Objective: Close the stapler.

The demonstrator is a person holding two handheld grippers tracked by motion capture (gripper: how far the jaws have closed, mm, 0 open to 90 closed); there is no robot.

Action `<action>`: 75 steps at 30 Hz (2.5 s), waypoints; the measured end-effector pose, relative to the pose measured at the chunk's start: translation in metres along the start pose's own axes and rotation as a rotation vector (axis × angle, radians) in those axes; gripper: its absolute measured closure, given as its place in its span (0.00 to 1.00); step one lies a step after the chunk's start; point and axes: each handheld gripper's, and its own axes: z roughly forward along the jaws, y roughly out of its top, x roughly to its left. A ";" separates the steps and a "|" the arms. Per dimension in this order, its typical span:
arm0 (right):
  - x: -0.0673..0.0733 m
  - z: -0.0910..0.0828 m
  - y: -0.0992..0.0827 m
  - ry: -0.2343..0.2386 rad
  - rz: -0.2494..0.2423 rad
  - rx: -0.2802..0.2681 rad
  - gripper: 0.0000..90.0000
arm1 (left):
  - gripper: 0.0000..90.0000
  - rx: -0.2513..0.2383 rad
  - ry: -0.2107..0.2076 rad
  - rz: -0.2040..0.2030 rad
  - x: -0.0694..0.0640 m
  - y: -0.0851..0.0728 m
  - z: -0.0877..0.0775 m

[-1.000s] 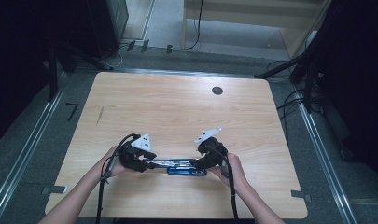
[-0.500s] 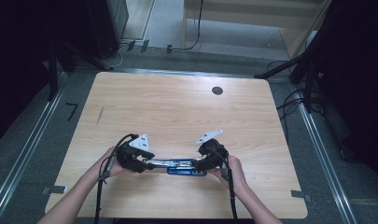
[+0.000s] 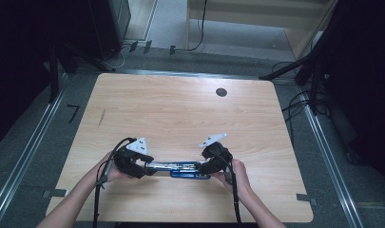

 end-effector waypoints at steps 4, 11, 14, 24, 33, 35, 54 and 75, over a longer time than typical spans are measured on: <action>0.000 0.000 0.000 -0.001 -0.008 -0.004 0.47 | 0.54 -0.008 -0.002 -0.004 0.000 -0.001 -0.001; 0.000 0.000 0.000 -0.002 -0.004 -0.004 0.47 | 0.54 0.035 0.014 0.000 -0.001 -0.001 -0.005; 0.000 0.000 -0.001 -0.004 -0.002 -0.007 0.47 | 0.54 0.041 0.022 -0.003 -0.001 0.000 -0.005; 0.001 0.000 -0.002 -0.007 0.003 -0.014 0.48 | 0.63 0.094 0.066 0.033 -0.003 0.001 0.007; 0.000 0.000 -0.002 -0.004 0.004 -0.021 0.48 | 0.67 0.097 0.050 0.062 -0.002 0.000 0.009; 0.000 0.000 -0.002 -0.006 0.003 -0.021 0.48 | 0.67 0.095 0.042 0.071 -0.002 0.000 0.008; 0.006 -0.003 -0.001 -0.022 -0.004 -0.062 0.49 | 0.71 0.055 0.015 0.103 -0.004 0.005 -0.004; 0.061 0.005 0.019 -0.019 -0.198 -0.151 1.00 | 0.71 0.045 0.011 0.110 -0.005 0.009 -0.009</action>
